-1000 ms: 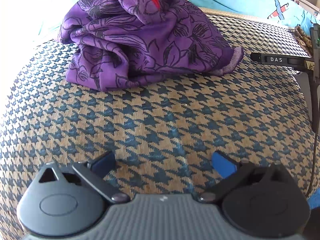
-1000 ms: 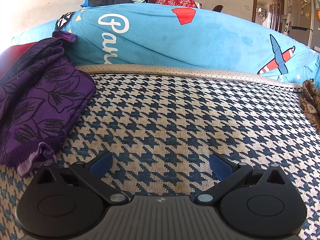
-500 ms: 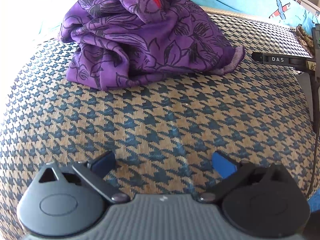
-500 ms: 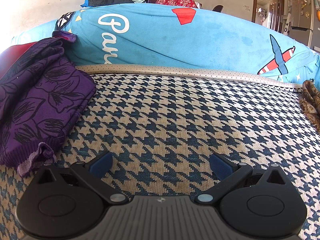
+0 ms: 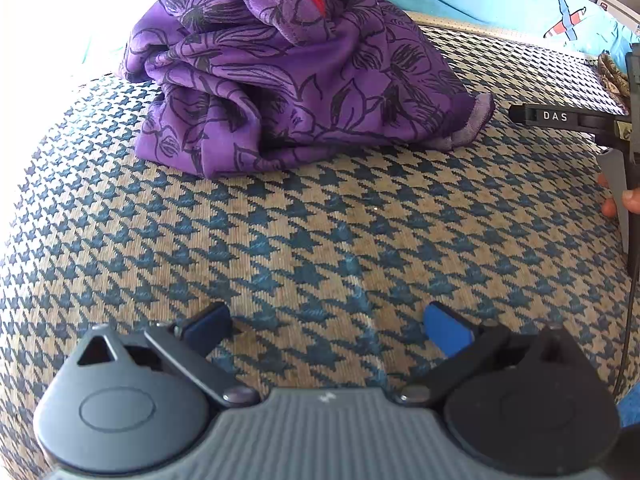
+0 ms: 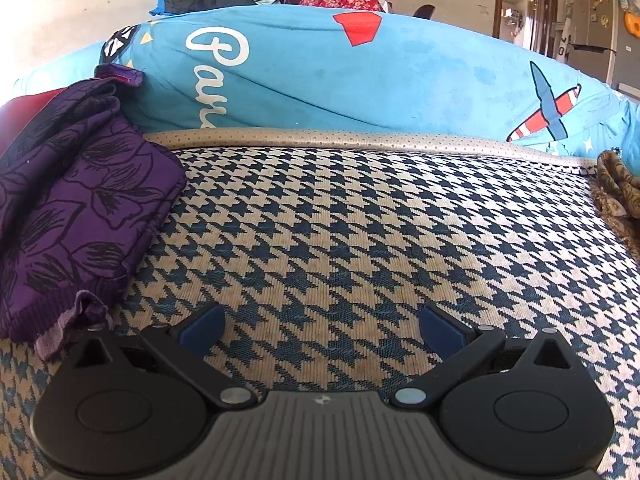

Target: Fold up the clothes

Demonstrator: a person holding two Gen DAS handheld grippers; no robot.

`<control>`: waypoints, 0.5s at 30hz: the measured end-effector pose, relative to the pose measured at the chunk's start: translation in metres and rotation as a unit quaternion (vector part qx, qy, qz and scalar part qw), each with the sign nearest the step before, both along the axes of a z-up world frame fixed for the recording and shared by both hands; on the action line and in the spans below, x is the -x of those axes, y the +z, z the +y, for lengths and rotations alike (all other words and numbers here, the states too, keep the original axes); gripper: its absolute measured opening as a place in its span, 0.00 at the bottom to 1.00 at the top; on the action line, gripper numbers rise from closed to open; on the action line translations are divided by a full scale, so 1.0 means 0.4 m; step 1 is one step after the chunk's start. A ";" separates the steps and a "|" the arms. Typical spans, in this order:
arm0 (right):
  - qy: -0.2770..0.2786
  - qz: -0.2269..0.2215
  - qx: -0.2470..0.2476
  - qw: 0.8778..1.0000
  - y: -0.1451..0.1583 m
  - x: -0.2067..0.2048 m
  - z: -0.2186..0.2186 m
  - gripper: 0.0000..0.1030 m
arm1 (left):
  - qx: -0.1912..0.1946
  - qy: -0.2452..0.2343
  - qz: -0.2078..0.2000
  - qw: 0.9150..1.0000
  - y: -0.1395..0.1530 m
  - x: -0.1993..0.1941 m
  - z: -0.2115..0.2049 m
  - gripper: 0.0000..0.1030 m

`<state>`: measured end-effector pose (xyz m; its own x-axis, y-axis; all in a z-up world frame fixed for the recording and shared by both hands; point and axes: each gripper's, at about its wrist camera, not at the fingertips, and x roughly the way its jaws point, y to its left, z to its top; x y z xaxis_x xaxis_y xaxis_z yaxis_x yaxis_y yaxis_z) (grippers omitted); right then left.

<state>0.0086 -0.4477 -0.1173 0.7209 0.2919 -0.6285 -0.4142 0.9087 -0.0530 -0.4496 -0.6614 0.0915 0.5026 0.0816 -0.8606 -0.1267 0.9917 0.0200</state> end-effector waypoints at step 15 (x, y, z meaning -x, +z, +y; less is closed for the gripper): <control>-0.108 0.056 0.029 0.992 0.021 0.071 0.032 1.00 | 0.002 0.000 -0.012 1.000 0.065 -0.007 0.030 1.00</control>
<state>-0.0197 -0.4348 -0.1091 0.6880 0.0986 -0.7190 -0.2154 0.9738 -0.0727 -0.4469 -0.6493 0.1176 0.5224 0.0791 -0.8490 -0.1274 0.9918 0.0140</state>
